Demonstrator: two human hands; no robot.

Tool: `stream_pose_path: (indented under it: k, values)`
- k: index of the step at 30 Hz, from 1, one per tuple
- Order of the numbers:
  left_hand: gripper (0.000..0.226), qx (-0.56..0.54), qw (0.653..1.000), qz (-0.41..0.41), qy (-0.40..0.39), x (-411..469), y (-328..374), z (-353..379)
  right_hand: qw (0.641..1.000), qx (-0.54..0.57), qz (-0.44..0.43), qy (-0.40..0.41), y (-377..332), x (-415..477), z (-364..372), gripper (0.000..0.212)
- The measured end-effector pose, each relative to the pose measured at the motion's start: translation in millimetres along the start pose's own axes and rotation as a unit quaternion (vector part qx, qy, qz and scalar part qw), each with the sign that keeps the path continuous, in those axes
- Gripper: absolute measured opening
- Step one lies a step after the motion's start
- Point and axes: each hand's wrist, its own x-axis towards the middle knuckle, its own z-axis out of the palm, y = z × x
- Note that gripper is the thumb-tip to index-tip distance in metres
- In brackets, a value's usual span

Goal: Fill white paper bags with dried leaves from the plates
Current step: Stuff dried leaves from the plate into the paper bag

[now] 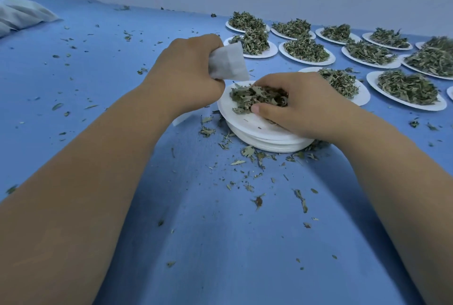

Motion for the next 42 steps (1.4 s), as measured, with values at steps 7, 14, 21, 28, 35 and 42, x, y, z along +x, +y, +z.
stream_pose_path:
  k: [7,14,21,28,35,42]
  values:
    - [0.027,0.078,0.997,0.02,-0.017,-4,7,-3,0.994,0.05,0.01,0.095,0,-3,-13,0.026]
    - [0.027,0.098,0.994,0.026,-0.029,-5,11,0,0.967,0.224,-0.018,0.123,-7,-5,-21,0.018]
    - [0.023,0.051,0.997,0.048,-0.045,-9,25,8,0.969,0.225,-0.015,0.099,-11,-2,-15,0.029]
    - [0.025,0.056,0.995,0.067,-0.044,-11,27,13,0.949,0.306,0.025,0.074,-9,-4,-18,0.028]
    - [0.024,0.065,0.995,0.062,-0.045,-10,25,12,0.898,0.439,-0.002,-0.029,-3,-4,-23,0.036]
    - [0.018,0.06,0.994,0.075,-0.059,-10,32,17,0.944,0.319,0.004,0.086,-9,-2,-13,0.018]
